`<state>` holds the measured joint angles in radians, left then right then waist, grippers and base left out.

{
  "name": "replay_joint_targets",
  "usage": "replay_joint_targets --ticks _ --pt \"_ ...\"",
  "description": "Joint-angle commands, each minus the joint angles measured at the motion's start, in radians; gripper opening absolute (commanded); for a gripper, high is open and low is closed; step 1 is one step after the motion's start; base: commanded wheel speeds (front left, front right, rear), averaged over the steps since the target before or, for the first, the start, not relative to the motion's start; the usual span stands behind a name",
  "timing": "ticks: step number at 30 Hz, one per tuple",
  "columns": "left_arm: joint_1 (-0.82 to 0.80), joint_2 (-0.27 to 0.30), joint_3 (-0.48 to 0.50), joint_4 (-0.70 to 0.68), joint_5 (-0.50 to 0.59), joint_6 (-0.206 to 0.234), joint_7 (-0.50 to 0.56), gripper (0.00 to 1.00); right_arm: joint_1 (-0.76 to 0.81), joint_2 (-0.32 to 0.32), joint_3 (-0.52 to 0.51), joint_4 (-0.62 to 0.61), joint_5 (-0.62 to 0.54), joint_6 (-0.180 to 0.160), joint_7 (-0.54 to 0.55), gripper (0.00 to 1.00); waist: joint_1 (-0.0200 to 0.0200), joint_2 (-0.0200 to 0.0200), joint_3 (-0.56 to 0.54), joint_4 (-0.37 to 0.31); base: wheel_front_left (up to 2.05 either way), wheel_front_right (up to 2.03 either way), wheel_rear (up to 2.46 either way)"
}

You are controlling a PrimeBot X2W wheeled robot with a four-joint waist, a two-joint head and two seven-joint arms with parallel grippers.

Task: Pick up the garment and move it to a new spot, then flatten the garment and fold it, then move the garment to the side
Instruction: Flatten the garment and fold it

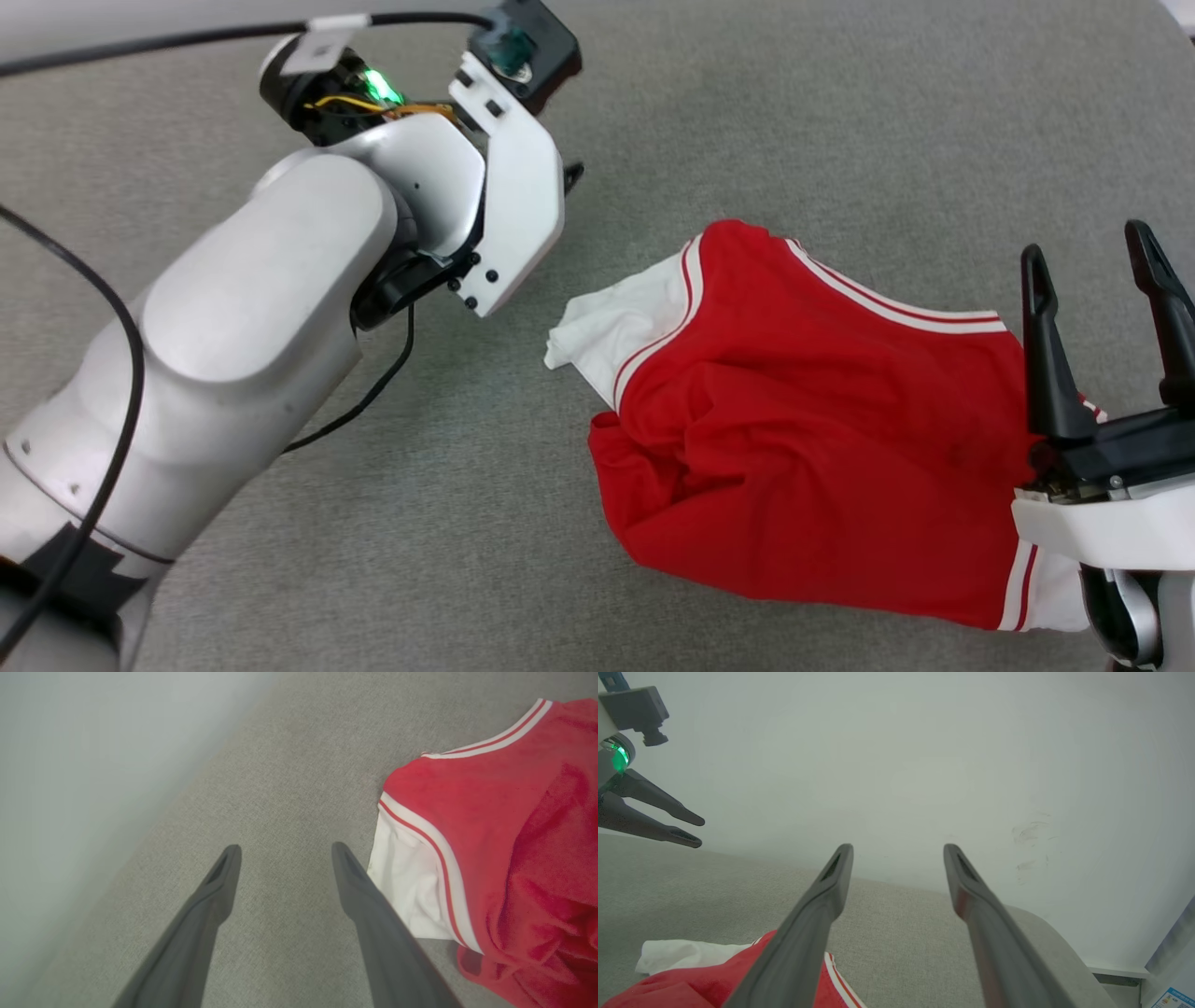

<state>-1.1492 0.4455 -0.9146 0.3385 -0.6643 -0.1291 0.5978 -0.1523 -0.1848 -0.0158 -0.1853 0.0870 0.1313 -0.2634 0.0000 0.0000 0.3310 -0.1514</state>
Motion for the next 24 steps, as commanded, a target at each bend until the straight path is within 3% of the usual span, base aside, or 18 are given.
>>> replay_joint_targets --ticks 1,6,11,16,24 --pt "-0.031 0.014 -0.033 -0.003 -0.033 0.001 0.035 1.0 -0.017 0.008 0.006 -0.004 -0.002 -0.001 -0.002 1.0 0.0 0.0 0.028 -0.023 0.0 0.0 0.0" --pt "-0.14 0.049 -0.22 -0.018 -0.187 0.0 0.22 1.0 -0.057 0.007 0.033 -0.006 -0.018 -0.001 -0.002 1.0 0.0 0.0 0.081 -0.052 0.0 0.0 0.0" --pt "-0.211 0.053 -0.345 -0.033 -0.255 0.0 0.313 1.0 -0.096 0.011 0.053 0.007 -0.022 -0.001 -0.002 1.0 0.0 0.0 0.13 -0.076 0.0 0.0 0.0" --pt "-0.161 0.051 -0.367 -0.072 -0.205 0.0 0.418 1.0 -0.124 0.016 0.072 0.019 -0.024 -0.001 -0.002 1.0 0.0 0.0 0.162 -0.096 0.0 0.0 0.0" --pt "-0.004 0.096 -0.387 -0.16 -0.116 -0.003 0.56 1.0 -0.158 0.017 0.081 0.036 -0.019 -0.001 -0.002 1.0 0.0 0.0 0.184 -0.116 0.0 0.0 0.0"
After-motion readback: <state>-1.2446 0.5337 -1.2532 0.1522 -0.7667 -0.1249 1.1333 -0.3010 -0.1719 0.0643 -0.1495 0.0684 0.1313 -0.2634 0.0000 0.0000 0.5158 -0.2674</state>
